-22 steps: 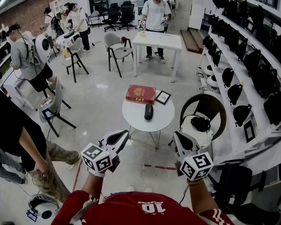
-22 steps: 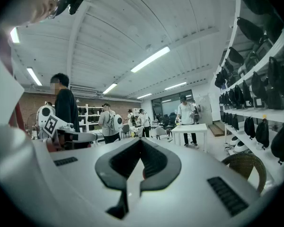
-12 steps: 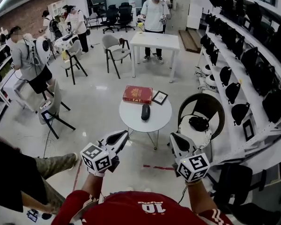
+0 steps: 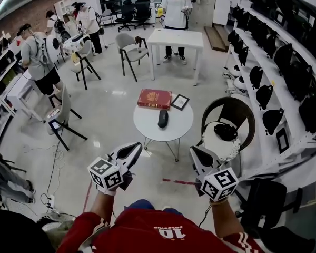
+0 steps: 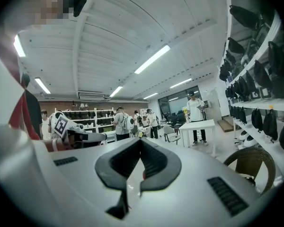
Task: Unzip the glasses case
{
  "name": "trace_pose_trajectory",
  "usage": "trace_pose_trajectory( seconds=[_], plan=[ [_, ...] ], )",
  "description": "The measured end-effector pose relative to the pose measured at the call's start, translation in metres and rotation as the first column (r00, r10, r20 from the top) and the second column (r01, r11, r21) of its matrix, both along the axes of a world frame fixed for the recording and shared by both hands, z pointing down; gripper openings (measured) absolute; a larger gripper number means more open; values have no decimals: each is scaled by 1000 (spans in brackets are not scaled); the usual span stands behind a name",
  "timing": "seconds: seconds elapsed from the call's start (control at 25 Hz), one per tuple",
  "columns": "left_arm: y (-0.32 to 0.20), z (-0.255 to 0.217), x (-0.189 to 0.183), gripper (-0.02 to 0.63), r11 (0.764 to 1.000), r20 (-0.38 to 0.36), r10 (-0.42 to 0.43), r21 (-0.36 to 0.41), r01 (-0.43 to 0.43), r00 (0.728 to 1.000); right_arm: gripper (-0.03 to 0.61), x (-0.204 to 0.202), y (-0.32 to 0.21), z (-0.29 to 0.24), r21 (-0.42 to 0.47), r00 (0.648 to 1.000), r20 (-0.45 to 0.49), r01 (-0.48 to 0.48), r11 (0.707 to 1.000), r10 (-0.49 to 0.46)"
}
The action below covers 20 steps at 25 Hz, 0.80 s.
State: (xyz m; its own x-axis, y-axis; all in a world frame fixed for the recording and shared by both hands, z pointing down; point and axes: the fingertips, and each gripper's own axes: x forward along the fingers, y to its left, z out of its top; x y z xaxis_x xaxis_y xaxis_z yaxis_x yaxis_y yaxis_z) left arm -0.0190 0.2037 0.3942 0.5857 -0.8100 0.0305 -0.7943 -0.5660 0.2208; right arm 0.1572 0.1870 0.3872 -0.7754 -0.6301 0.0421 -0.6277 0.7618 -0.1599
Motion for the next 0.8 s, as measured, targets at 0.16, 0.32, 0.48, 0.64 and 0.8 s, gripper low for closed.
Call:
trace_pose_trajectory(
  seconds=[0.16,0.32,0.48,0.64,0.8],
  plan=[
    [2,9,6,2,1000,4,-11,-19,11,1000,15,6,2,6,-8,1000,4,17,1000,-17],
    [-2,13,12,2,1000,19,-11,-23,12,1000,15,10,-1,11,-18,1000,1,25,1000,-25],
    [-7,16,11,2,1000,28,-12,-26,13,1000,15,10,-3,16,-27,1000,-5,21,999,-21],
    [-17,21,11,2,1000,20,-9,-30,9,1000,15,12,-11,19,-26,1000,-21,21,999,-22],
    [-29,25,11,2,1000,13,-8,-29,9,1000,14,15,-22,22,-30,999,-34,13,999,-14]
  ],
)
